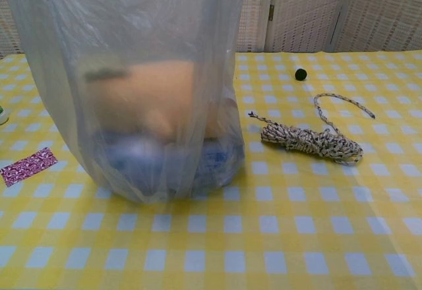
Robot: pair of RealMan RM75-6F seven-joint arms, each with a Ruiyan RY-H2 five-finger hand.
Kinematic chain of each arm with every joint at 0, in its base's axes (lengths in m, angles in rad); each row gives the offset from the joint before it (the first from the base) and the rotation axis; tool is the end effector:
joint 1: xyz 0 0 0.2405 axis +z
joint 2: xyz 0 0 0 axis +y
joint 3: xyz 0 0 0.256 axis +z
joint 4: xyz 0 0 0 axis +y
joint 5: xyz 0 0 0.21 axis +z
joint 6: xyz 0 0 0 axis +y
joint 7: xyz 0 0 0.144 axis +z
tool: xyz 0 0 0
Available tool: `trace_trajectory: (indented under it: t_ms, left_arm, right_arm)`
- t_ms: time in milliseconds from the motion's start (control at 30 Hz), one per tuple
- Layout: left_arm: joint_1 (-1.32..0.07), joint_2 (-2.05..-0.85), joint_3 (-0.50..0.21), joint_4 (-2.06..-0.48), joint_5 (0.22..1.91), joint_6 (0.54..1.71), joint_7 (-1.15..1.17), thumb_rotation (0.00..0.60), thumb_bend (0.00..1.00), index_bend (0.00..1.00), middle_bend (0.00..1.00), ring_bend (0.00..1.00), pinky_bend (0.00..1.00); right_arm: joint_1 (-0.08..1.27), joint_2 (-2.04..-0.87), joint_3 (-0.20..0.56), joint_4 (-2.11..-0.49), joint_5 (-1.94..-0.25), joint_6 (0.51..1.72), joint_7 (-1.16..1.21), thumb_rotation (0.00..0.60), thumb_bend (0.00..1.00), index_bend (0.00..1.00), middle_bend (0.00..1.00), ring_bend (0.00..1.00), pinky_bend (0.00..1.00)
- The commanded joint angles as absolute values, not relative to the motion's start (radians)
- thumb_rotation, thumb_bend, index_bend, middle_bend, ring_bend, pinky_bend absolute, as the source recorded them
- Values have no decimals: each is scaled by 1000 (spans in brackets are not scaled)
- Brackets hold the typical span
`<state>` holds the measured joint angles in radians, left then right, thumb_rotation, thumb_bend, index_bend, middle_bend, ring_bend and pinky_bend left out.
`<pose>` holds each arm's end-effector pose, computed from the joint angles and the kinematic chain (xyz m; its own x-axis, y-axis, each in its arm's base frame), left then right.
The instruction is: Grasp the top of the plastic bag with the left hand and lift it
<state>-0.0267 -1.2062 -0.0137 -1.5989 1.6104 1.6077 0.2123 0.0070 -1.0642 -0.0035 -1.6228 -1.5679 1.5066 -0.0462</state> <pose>-0.2966 0.1546 0.1386 0.5180 -0.0717 0.8524 0.8516 -0.0512 -0.5218 -0.3197 -0.1452 0.1675 0.4794 -0.0644 0.8752 -0.8772 -0.0062 0.4800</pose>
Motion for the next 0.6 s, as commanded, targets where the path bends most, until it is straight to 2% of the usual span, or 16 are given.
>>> trace_trajectory:
  t_ms: [33, 600]
  left_arm:
    - [-27, -1207, -12, -1598, 1612, 1606, 214, 600, 109, 62, 6, 0, 0]
    - [-39, -1166, 29, -1610, 1676, 1589, 59, 600, 109, 31, 16, 0, 0]
  right_arm:
    - [9, -1065, -4, -1623, -1568, 1501, -49, 600, 327, 0, 0, 0, 0]
    - [4, -1051, -13, -1624, -1594, 1517, -14, 600, 328, 0, 0, 0, 0]
